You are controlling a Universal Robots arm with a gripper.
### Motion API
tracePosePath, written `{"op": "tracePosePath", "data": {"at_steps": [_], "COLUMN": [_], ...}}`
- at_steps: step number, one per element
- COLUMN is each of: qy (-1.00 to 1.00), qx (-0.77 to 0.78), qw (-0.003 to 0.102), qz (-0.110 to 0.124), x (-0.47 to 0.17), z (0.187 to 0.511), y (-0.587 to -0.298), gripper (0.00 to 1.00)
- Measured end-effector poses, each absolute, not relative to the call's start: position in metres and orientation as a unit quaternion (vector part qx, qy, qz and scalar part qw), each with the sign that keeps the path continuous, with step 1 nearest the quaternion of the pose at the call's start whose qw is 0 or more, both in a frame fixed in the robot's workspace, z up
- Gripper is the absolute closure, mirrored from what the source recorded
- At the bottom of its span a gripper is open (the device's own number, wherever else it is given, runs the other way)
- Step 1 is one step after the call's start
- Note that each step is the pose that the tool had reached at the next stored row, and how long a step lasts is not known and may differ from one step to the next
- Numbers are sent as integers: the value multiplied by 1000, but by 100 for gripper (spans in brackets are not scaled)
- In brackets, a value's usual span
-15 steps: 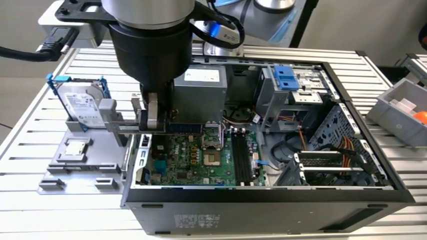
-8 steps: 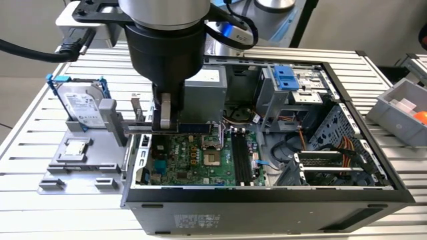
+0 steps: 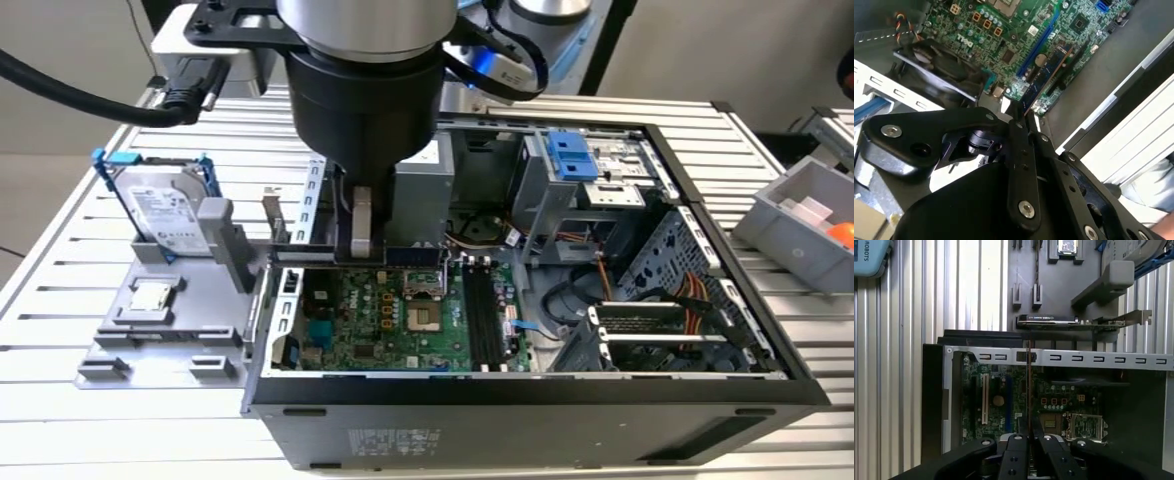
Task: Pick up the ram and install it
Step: 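Pick up the ram and move it above insertion slot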
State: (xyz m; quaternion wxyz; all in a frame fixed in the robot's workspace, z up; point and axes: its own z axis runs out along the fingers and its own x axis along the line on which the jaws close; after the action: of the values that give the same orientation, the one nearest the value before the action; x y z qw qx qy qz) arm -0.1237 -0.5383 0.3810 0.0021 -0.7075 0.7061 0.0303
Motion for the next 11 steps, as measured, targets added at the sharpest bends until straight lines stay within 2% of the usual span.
{"op": "tracePosePath", "data": {"at_steps": [11], "qy": [706], "qx": [-707], "qw": [1], "qz": [31], "x": [-101], "z": [381], "y": [-538], "gripper": [100]}}
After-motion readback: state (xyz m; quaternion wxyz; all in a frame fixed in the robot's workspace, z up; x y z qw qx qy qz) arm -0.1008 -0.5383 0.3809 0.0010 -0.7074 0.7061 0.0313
